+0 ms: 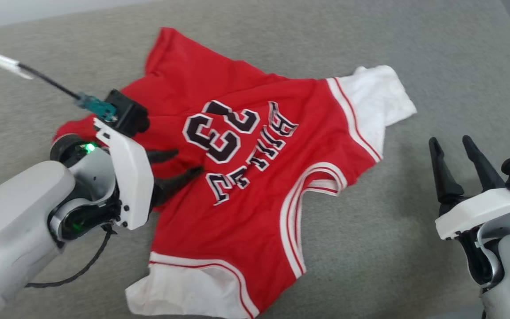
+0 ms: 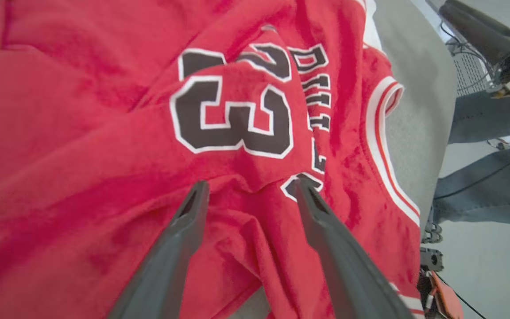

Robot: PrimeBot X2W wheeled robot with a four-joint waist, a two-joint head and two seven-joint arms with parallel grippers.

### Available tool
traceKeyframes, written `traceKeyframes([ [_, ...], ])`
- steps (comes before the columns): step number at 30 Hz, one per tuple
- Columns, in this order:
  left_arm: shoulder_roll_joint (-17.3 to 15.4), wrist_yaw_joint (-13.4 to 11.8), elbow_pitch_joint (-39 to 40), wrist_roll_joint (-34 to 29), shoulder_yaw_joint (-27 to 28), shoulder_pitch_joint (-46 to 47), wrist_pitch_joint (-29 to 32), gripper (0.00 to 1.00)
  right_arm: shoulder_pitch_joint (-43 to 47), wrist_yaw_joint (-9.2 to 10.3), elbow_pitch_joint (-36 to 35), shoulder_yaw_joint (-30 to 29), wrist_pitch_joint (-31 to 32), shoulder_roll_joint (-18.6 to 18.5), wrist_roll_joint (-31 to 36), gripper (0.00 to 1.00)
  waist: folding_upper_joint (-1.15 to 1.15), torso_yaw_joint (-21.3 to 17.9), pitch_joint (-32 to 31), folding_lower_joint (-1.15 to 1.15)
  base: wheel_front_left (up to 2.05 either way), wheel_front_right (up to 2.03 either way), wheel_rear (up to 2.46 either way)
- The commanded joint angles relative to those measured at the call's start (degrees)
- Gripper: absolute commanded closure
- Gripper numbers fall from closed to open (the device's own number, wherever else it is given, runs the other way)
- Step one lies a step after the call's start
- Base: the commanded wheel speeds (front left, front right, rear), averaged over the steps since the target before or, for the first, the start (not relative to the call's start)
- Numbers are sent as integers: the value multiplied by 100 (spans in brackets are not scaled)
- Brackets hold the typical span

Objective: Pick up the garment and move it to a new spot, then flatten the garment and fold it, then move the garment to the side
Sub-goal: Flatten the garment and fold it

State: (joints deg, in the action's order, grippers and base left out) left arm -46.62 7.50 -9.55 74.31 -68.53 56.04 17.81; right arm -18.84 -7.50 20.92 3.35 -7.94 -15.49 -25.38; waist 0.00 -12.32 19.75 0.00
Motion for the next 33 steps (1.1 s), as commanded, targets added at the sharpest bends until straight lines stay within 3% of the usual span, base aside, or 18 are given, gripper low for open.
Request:
traceKeyframes([
  [1,31,-6,-39,38,-43,103,67,0,-61,2,18,13,-54,35,-33,0,0,-160,110,0,0,0,0],
  [7,294,-6,-97,415,-224,283,203,0,-53,2,202,76,-198,103,-134,0,0,-433,245,0,0,0,0],
  [12,355,-6,-509,14,-392,360,357,0,-155,1,311,183,-291,156,-203,0,0,-587,320,0,0,0,0],
  [13,356,-13,-671,-102,-417,356,386,13,-177,2,330,209,-302,168,-205,0,0,-618,331,0,0,0,0],
  [14,351,-13,-863,-295,-442,354,392,45,-189,2,347,235,-320,178,-216,0,0,-647,339,0,0,0,0],
  [16,381,-20,-1101,-486,-477,303,407,100,-224,2,388,284,-350,206,-242,0,0,-705,364,0,0,0,0],
  [19,457,-12,-1171,-452,-515,249,398,100,-286,2,438,339,-405,240,-291,0,0,-781,388,0,0,0,0],
  [24,298,-28,-1369,-716,-497,529,223,100,-305,2,579,419,-508,318,-387,0,0,-913,407,0,0,0,0],
  [33,348,-11,-2097,-1203,-365,1763,-370,100,-433,2,862,698,-667,534,-599,0,0,-1361,489,0,0,0,0],
])
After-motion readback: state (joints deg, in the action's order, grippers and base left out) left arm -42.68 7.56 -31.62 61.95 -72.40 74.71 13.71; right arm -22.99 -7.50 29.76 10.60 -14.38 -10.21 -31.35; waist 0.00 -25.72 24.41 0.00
